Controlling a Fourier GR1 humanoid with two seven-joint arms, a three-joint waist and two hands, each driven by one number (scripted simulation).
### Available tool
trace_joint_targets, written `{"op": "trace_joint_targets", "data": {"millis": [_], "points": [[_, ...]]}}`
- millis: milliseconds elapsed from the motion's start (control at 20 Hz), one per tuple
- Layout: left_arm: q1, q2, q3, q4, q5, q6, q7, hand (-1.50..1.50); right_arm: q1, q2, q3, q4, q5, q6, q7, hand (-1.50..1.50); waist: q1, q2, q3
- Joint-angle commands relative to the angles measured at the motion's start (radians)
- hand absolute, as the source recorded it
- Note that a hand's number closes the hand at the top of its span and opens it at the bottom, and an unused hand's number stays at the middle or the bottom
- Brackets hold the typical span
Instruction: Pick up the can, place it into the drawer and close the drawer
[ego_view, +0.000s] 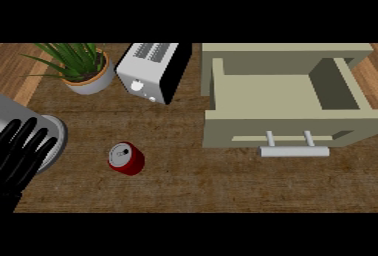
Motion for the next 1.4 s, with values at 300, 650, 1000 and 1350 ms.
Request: {"op": "trace_joint_targets", "data": {"millis": [300, 650, 1000, 1350], "points": [[-0.154, -0.054, -0.044, 0.2, -0.078, 0.046, -0.03, -1.5, 0.016, 0.072, -0.027, 0.032, 0.035, 0.076, -0.065, -1.5, -0.001, 0.001, 0.0], [-0.079, -0.091, -0.066, 0.356, -0.155, -0.022, -0.208, -1.5, 0.006, 0.025, -0.121, -0.035, -0.064, 0.099, 0.06, -1.5, 0.003, 0.001, 0.0], [-0.05, -0.133, -0.209, 0.463, -0.294, 0.07, -0.341, -1.5, 0.015, 0.034, -0.18, -0.023, -0.099, 0.149, 0.055, -1.5, 0.002, 0.0, 0.0], [-0.148, -0.114, -0.08, 0.669, -0.287, 0.029, -0.446, -1.5, 0.022, 0.038, -0.235, -0.01, -0.122, 0.215, 0.061, -1.5, 0.0, 0.001, 0.0]]}}
